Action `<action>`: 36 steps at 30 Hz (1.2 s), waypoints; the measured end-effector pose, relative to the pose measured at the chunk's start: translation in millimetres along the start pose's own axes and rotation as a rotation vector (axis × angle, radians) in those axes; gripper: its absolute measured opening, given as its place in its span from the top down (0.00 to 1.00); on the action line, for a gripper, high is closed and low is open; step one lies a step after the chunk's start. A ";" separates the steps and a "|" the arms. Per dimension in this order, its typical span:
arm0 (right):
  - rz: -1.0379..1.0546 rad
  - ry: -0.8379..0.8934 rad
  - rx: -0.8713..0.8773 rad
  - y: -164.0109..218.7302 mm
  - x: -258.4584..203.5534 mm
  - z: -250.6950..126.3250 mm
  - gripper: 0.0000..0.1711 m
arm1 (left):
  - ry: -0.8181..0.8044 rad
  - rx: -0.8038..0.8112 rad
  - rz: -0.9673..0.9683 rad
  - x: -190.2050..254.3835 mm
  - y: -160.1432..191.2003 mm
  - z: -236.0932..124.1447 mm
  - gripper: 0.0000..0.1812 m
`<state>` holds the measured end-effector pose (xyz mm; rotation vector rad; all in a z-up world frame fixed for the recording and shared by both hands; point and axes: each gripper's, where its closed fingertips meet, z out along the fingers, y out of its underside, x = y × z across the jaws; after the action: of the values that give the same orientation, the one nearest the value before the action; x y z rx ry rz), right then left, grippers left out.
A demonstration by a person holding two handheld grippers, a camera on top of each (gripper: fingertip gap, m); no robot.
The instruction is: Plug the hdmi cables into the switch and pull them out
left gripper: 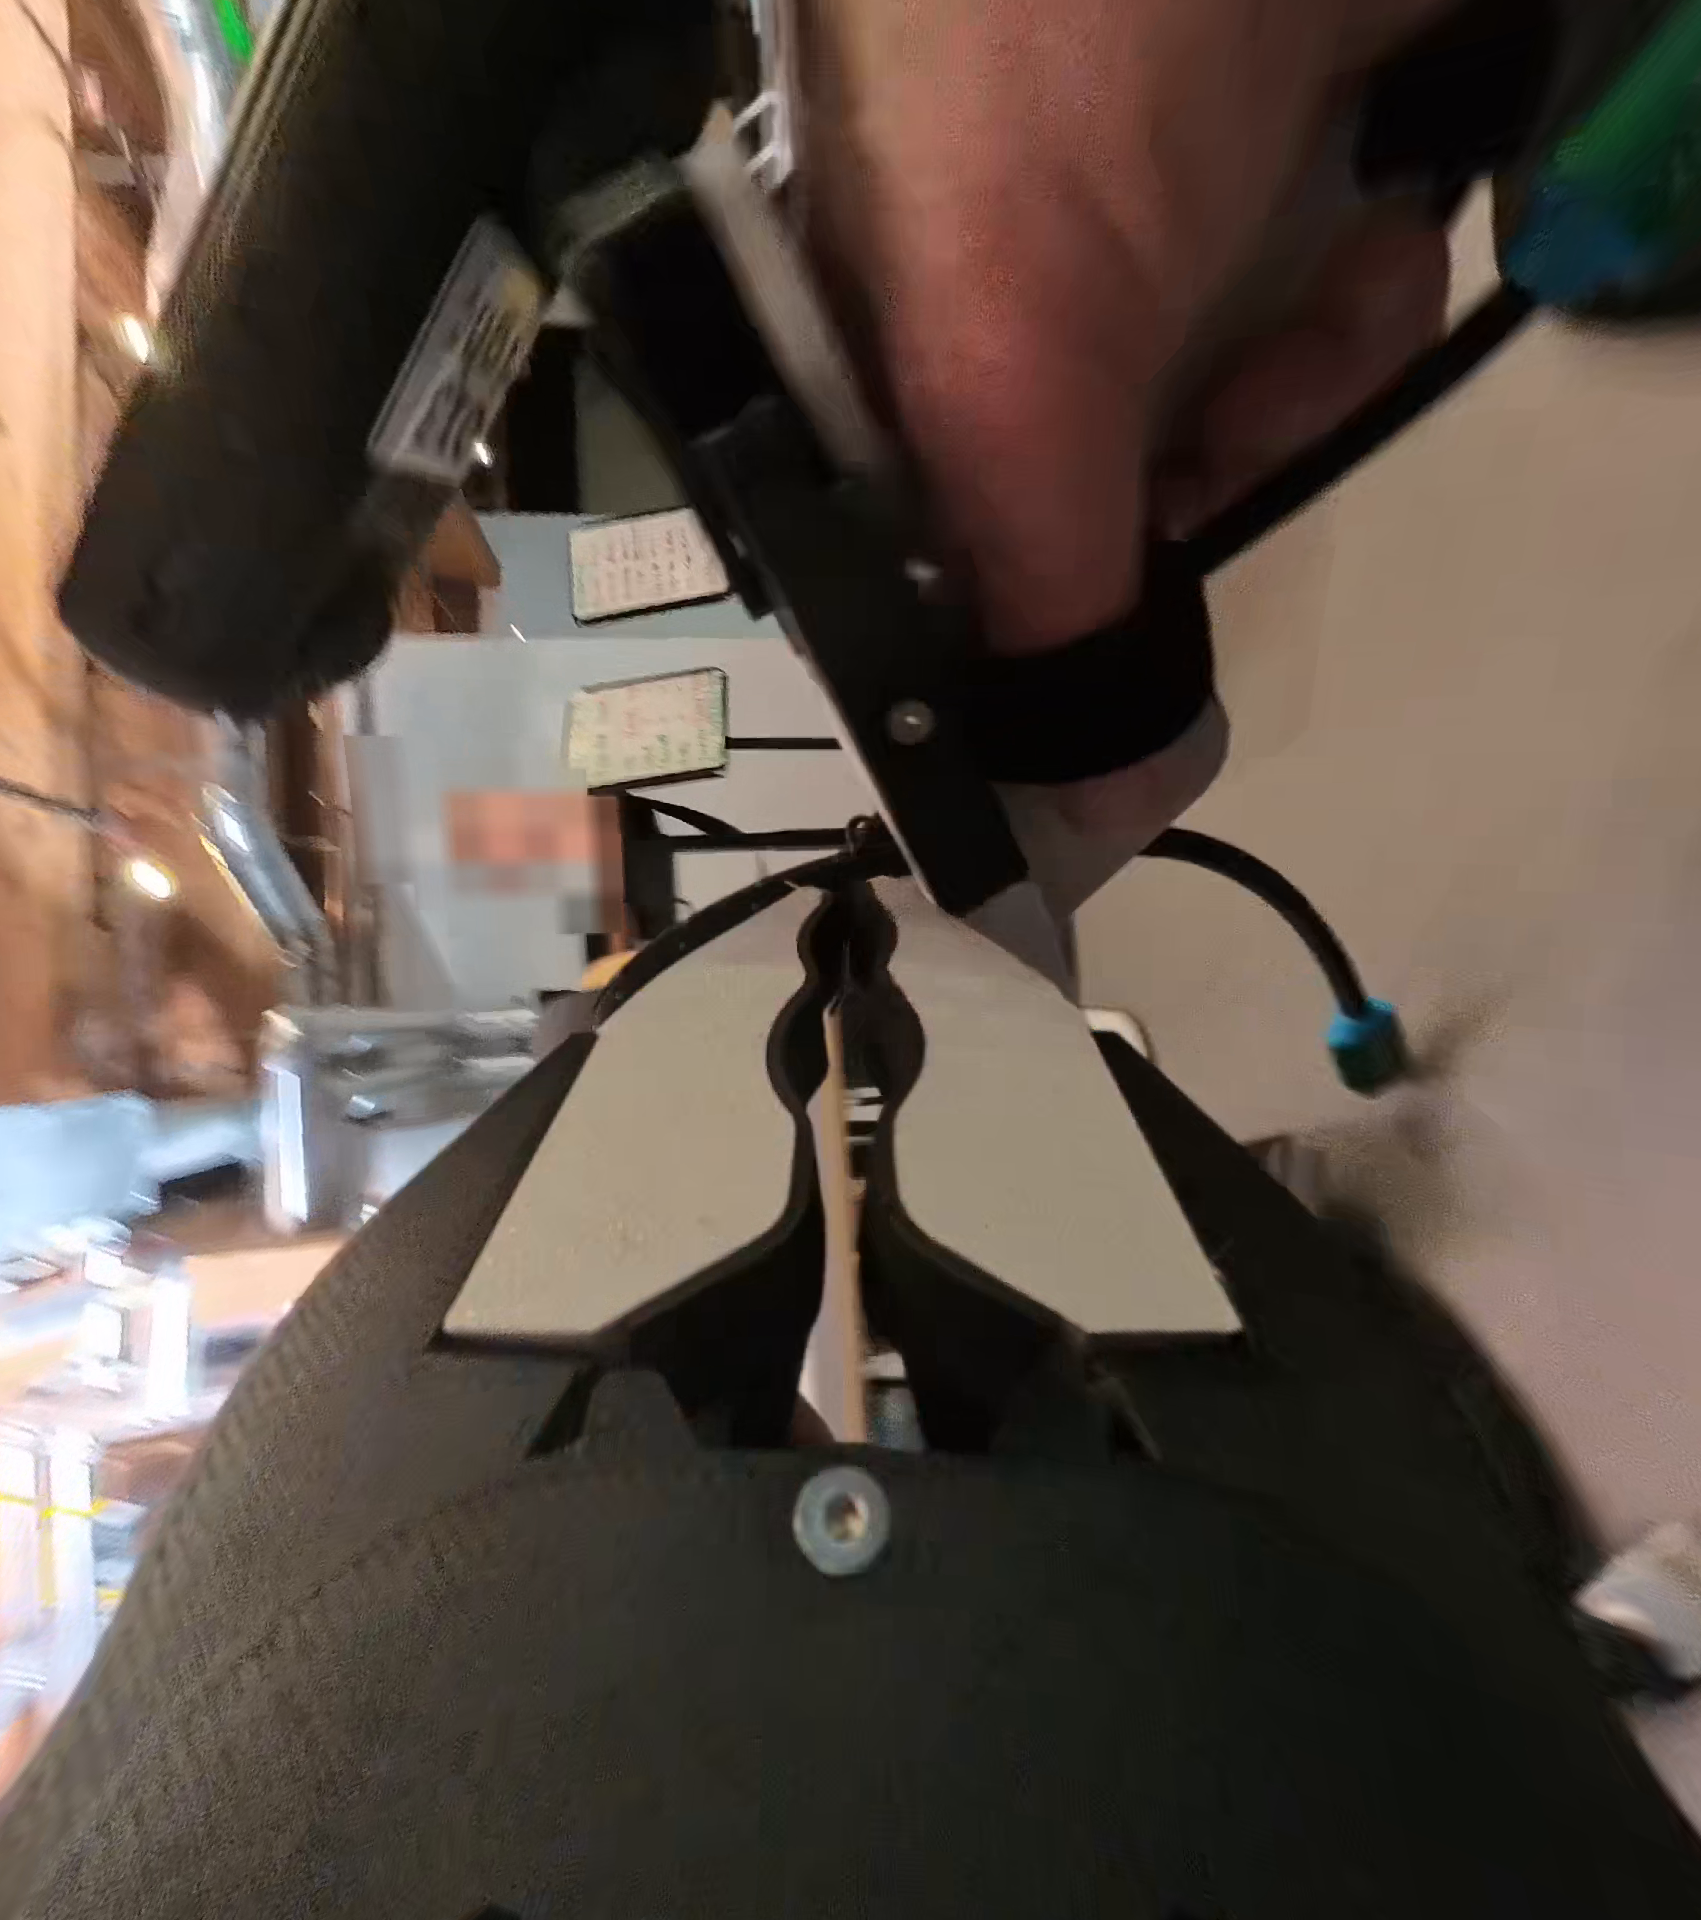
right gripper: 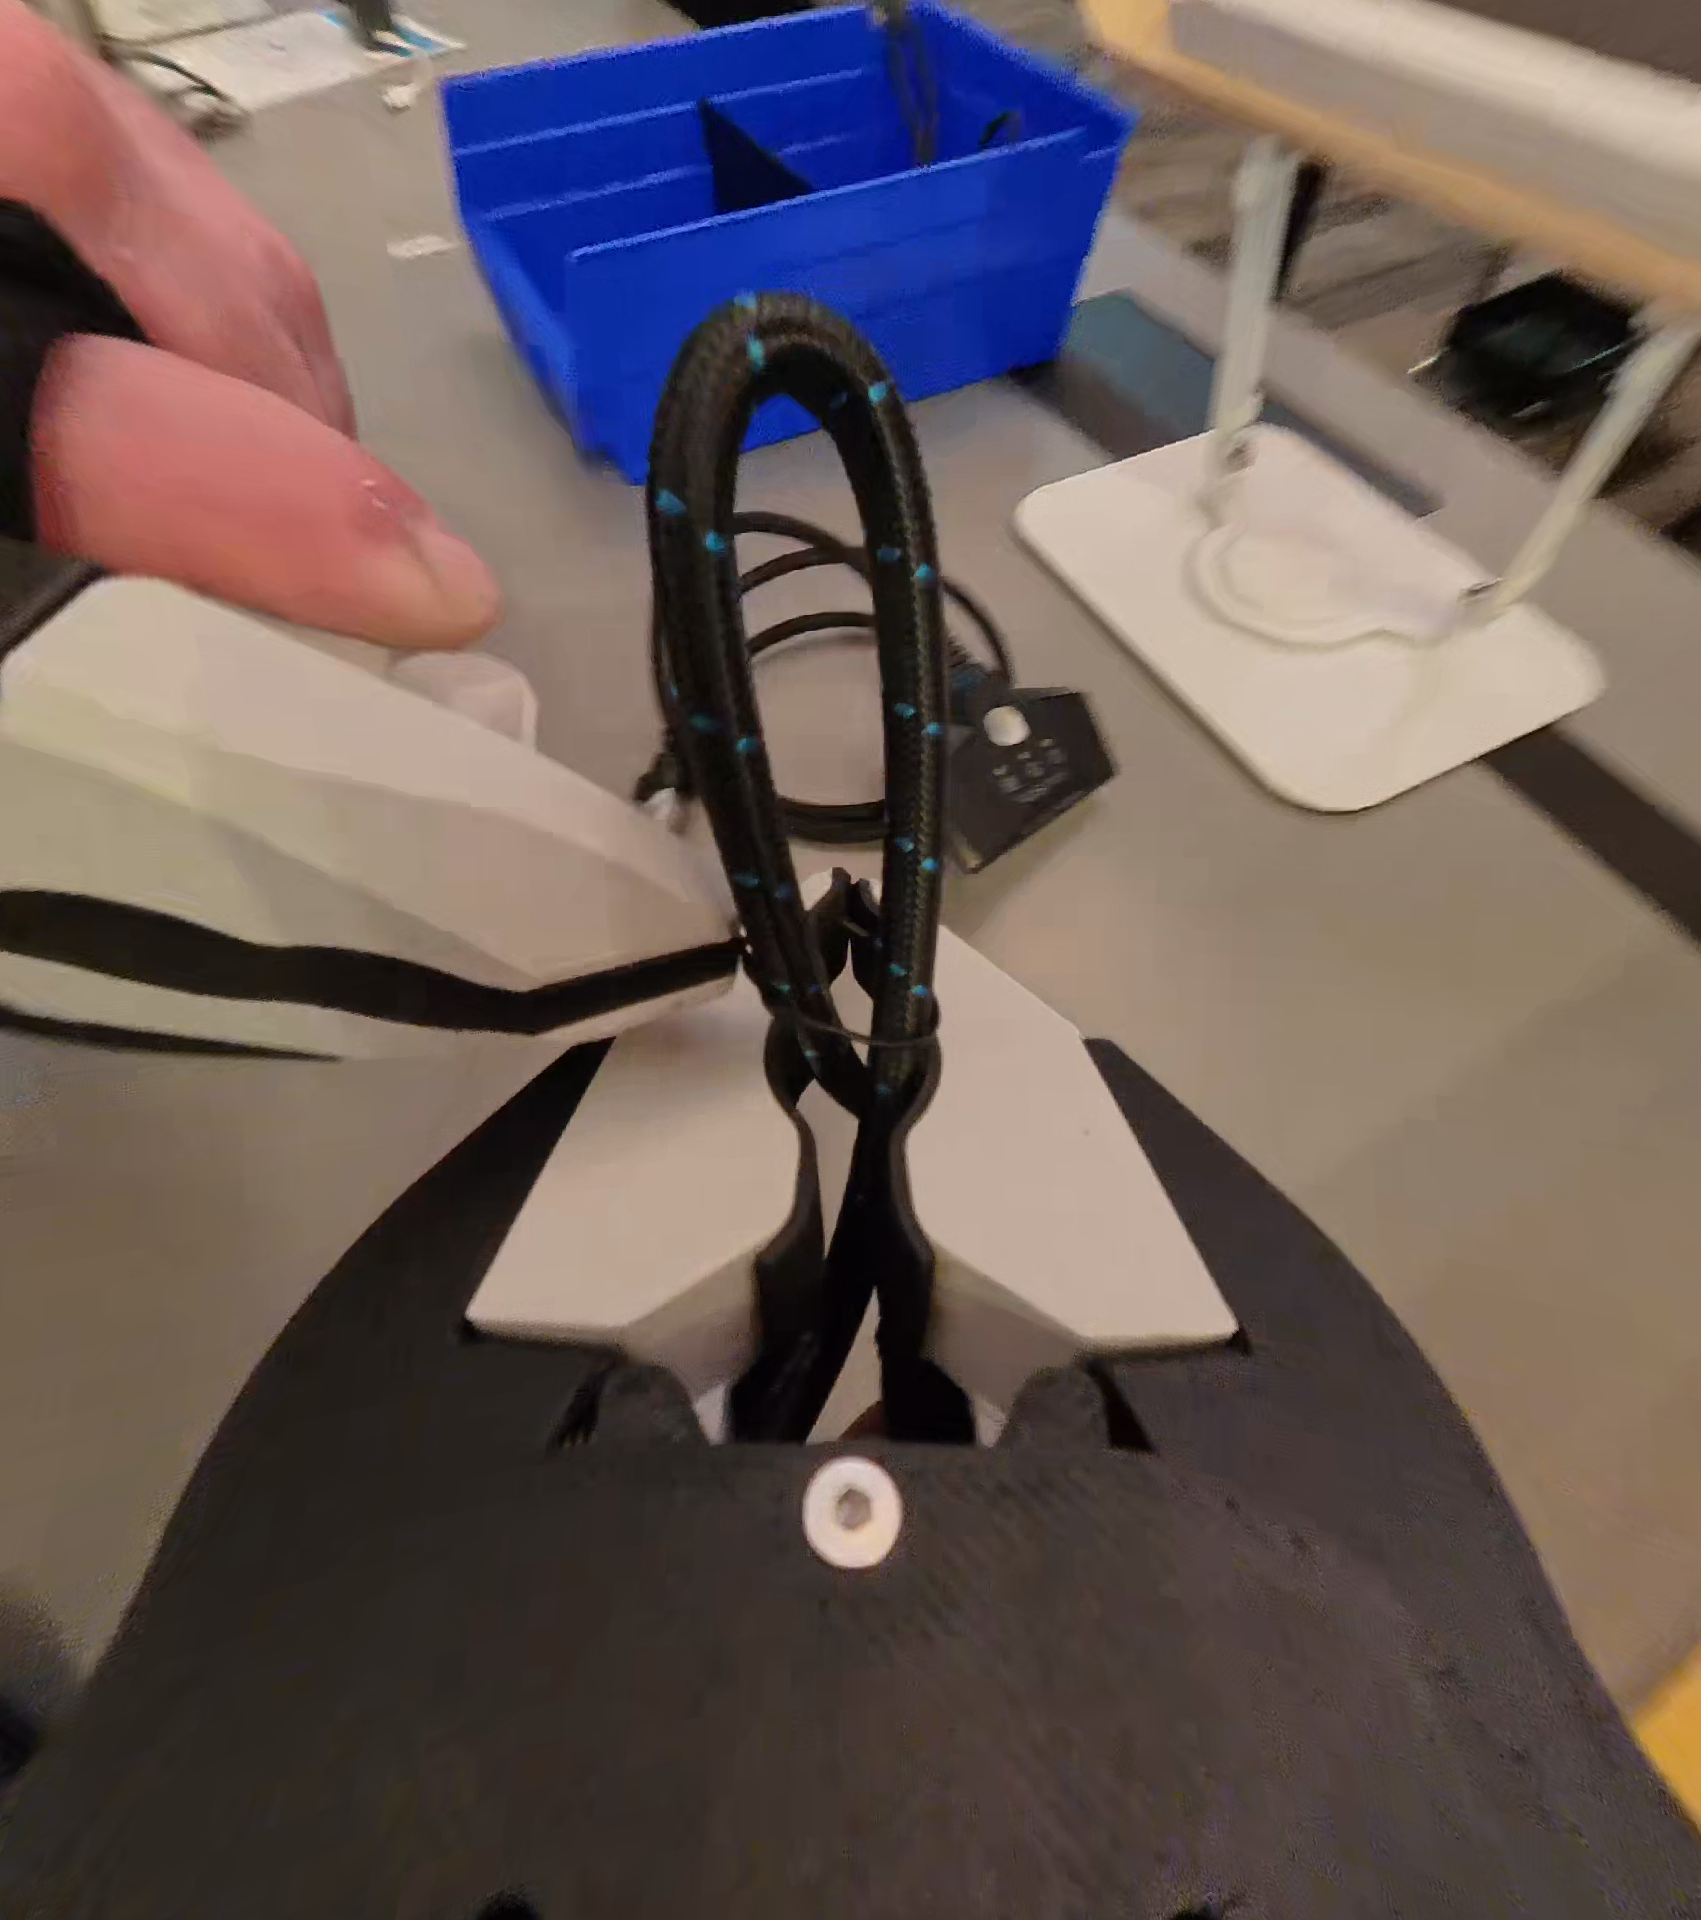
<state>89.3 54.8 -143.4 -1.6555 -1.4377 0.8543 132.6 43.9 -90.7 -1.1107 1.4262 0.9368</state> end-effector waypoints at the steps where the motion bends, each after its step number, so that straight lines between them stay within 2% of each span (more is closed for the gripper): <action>1: 0.036 -0.053 -0.010 1.8 -3.9 3.1 1.00 | 0.001 0.004 0.085 1.6 1.6 0.3 0.99; 5: 0.143 -0.253 -0.066 8.9 -22.0 14.3 1.00 | 0.038 0.037 0.385 7.8 8.3 -0.7 0.99; 11: 0.197 -0.513 -0.112 9.5 -46.6 18.7 1.00 | 0.097 0.108 0.668 13.1 13.8 -6.2 0.99; 18: 0.165 -0.768 -0.186 17.0 -75.4 7.0 1.00 | 0.129 0.228 0.843 20.0 5.2 -17.4 1.00; 22: 0.140 -0.709 -0.131 13.7 -68.5 13.6 1.00 | 0.112 0.181 0.831 19.3 7.5 -13.0 0.99; 24: 0.094 -0.647 -0.106 13.2 -63.7 16.2 1.00 | 0.104 0.185 0.755 18.5 4.4 -13.3 0.97; 28: 0.004 -0.517 -0.064 9.8 -52.6 18.9 1.00 | 0.073 0.122 0.563 7.7 1.2 -13.8 0.85; 30: -0.037 -0.464 -0.035 5.3 -46.6 17.0 1.00 | 0.044 0.103 0.442 -4.9 1.5 -18.1 0.82; 33: -0.080 -0.380 -0.001 -1.8 -35.0 14.3 1.00 | 0.060 0.077 0.113 -20.3 8.9 -31.2 0.83; 36: -0.154 -0.291 0.035 -8.9 -25.0 11.9 1.00 | 0.183 0.073 -0.389 -13.5 16.1 -44.1 0.83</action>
<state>71.3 32.1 -141.2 -1.4148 -1.7123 1.0570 105.7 7.9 -71.4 -1.3835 1.3118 0.5143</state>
